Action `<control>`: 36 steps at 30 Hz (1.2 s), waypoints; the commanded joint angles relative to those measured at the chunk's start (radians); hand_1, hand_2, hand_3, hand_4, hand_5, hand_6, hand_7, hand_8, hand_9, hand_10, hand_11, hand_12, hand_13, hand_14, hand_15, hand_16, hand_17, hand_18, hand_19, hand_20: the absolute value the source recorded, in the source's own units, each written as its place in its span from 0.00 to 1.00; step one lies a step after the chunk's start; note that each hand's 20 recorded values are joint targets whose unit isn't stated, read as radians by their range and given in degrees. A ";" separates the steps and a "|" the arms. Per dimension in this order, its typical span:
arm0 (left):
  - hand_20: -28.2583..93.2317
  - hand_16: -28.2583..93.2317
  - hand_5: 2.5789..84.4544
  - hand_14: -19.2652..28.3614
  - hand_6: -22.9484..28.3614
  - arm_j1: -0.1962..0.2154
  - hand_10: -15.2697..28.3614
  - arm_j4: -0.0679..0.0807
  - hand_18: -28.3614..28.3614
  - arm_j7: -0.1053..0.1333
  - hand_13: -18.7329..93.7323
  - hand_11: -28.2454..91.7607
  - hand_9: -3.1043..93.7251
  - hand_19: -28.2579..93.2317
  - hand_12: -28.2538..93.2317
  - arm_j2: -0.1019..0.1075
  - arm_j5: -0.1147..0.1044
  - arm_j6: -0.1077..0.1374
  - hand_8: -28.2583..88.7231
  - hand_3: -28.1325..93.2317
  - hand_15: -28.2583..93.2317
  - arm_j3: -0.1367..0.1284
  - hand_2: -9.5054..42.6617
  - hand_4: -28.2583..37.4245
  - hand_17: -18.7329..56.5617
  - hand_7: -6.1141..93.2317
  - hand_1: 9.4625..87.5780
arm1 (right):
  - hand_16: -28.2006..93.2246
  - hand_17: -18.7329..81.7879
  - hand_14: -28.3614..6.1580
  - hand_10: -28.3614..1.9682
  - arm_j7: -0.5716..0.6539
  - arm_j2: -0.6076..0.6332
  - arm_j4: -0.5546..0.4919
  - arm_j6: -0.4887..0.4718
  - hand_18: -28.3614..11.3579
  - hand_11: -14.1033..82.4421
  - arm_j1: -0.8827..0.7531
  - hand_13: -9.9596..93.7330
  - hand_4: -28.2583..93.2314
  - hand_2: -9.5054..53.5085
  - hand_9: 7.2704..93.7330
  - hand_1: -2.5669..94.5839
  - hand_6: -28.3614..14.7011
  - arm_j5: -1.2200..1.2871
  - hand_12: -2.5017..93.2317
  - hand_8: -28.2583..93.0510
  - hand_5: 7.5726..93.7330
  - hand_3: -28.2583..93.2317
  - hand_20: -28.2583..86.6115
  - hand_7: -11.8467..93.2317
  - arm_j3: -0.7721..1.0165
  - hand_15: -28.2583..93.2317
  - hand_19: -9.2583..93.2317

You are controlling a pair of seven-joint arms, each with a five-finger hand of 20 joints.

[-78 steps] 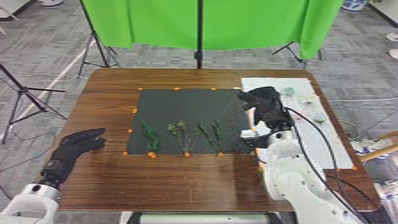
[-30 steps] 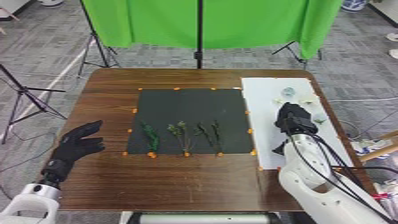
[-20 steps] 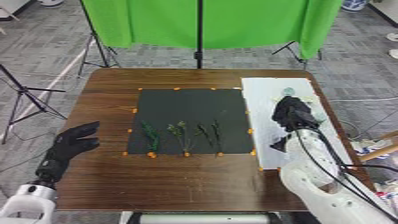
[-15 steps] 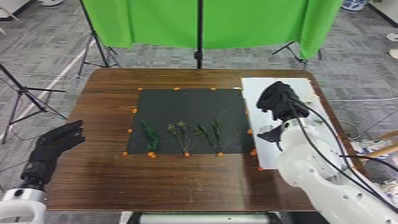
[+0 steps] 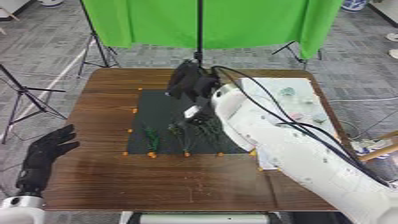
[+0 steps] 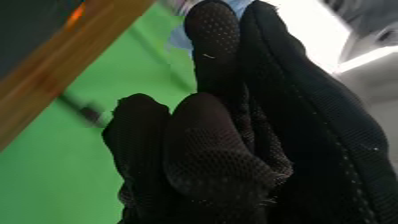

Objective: Arrange flowers

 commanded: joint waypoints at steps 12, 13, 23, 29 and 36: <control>0.50 0.24 0.50 0.81 0.54 -0.070 0.65 0.042 0.80 -0.005 0.49 0.40 0.44 0.52 0.33 0.011 -0.004 -0.039 0.19 0.75 0.48 0.079 0.73 0.00 0.33 0.20 0.16 | 0.54 0.81 0.84 0.65 -0.011 -0.211 0.139 -0.118 0.33 0.26 0.049 1.00 0.11 0.00 0.98 0.69 0.60 -0.007 0.50 0.34 0.81 0.71 0.81 0.34 -0.170 0.77 1.00; 0.50 0.24 0.50 0.81 0.54 -0.076 0.65 0.045 0.80 -0.004 0.49 0.40 0.44 0.52 0.33 0.011 -0.004 -0.041 0.19 0.75 0.48 0.083 0.73 0.00 0.33 0.20 0.16 | 0.54 0.81 0.84 0.65 -0.014 -0.217 0.150 -0.116 0.33 0.26 0.053 1.00 0.10 0.00 0.98 0.69 0.60 -0.022 0.50 0.34 0.81 0.71 0.81 0.34 -0.178 0.77 1.00; 0.50 0.24 0.50 0.81 0.54 -0.128 0.66 0.065 0.80 0.005 0.49 0.41 0.44 0.52 0.33 0.026 -0.001 -0.051 0.19 0.75 0.48 0.124 0.74 0.00 0.33 0.20 0.16 | 0.55 0.81 0.85 0.66 0.002 -0.268 0.246 -0.148 0.33 0.24 0.049 1.00 0.10 0.00 0.97 0.68 0.62 -0.063 0.49 0.33 0.81 0.72 0.82 0.35 -0.200 0.77 1.00; 0.50 0.24 0.50 0.81 0.54 -0.134 0.66 0.067 0.80 0.001 0.49 0.41 0.45 0.52 0.33 0.029 -0.001 -0.059 0.19 0.75 0.48 0.127 0.74 0.00 0.33 0.20 0.15 | 0.55 0.81 0.85 0.66 0.013 -0.271 0.266 -0.160 0.32 0.23 0.058 1.00 0.10 0.00 0.97 0.68 0.63 -0.087 0.47 0.32 0.80 0.73 0.82 0.35 -0.211 0.78 1.00; 0.50 0.24 0.50 0.81 0.54 -0.141 0.66 0.070 0.80 0.005 0.49 0.41 0.44 0.52 0.33 0.024 0.002 -0.064 0.19 0.75 0.47 0.137 0.74 0.00 0.32 0.20 0.15 | 0.54 0.81 0.85 0.67 0.022 -0.286 0.286 -0.185 0.32 0.22 0.054 1.00 0.10 0.00 0.98 0.68 0.64 -0.121 0.46 0.31 0.80 0.73 0.82 0.34 -0.213 0.78 1.00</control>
